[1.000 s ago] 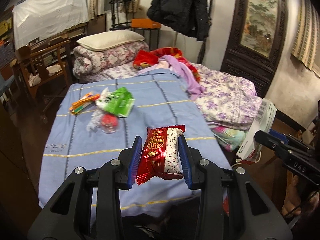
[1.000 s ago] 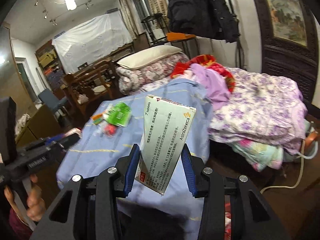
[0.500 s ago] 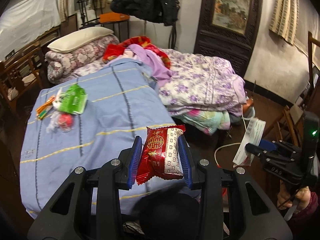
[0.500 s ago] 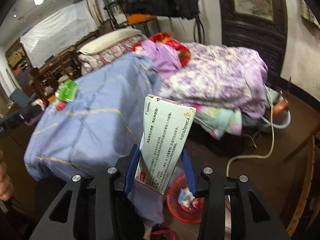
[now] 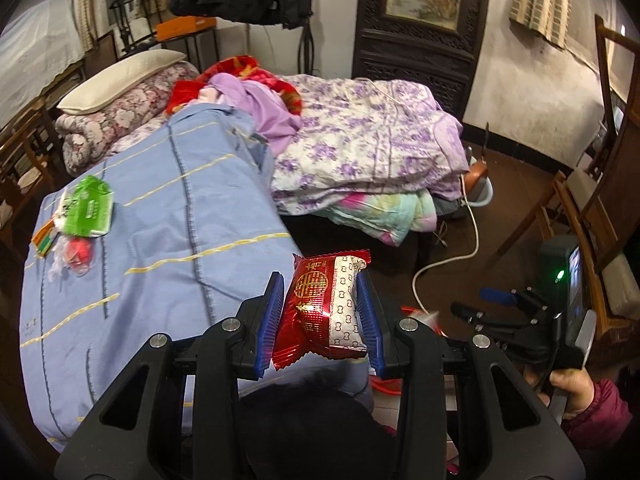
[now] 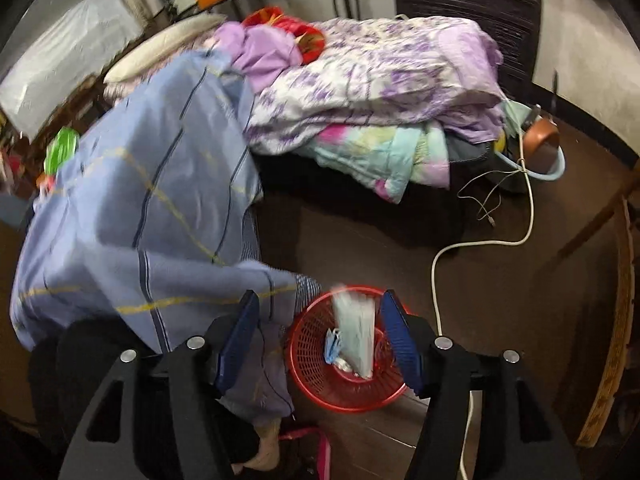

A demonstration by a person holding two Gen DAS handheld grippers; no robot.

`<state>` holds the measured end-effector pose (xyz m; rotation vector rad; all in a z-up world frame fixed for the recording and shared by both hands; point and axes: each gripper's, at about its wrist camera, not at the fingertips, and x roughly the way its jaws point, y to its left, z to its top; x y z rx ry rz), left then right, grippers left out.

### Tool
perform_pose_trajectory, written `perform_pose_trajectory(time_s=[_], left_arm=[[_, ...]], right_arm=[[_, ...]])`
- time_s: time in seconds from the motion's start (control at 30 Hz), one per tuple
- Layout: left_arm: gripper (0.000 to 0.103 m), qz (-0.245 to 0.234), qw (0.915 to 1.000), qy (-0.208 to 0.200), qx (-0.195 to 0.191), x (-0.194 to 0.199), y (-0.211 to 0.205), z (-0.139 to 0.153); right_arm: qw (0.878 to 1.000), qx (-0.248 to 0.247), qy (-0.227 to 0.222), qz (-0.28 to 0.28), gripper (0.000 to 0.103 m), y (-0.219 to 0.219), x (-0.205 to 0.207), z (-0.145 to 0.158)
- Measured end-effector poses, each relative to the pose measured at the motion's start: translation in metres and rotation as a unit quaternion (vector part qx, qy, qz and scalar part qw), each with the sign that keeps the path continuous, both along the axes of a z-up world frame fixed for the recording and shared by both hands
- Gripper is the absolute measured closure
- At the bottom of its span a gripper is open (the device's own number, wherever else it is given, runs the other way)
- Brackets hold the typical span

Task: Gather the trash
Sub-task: 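Carry the wrapper and box to the red wastebasket and release both, then return both tools over the remaining trash on the bed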

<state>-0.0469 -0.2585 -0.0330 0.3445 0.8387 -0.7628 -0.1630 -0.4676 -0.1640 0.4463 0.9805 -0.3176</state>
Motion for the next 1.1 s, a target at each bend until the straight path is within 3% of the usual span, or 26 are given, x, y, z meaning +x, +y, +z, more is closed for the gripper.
perform_pose_trajectory(time_s=[0.33,0.63,0.93,1.1], left_arm=[[0.065,-0.073,0.9968,0.019,0.028,-0.023,-0.059,-0.024],[0.065,-0.138,0.9881,0.043,0.053,-0.046,-0.115,-0.051],[0.064,-0.159,0.9831,0.067,0.062,-0.051,-0.137,-0.068],[0.048,-0.151,0.9855,0.056,0.053,-0.049,-0.132,-0.061]], right_arm=[[0.995,-0.028,-0.080,-0.061,0.040,-0.035,-0.035,0.048],[0.991,-0.026,-0.095,-0.087,0.040,-0.056,-0.053,0.053],[0.990,-0.020,-0.095,-0.100,0.040,-0.068,-0.061,0.048],[0.990,-0.023,-0.100,-0.098,0.040,-0.066,-0.059,0.052]])
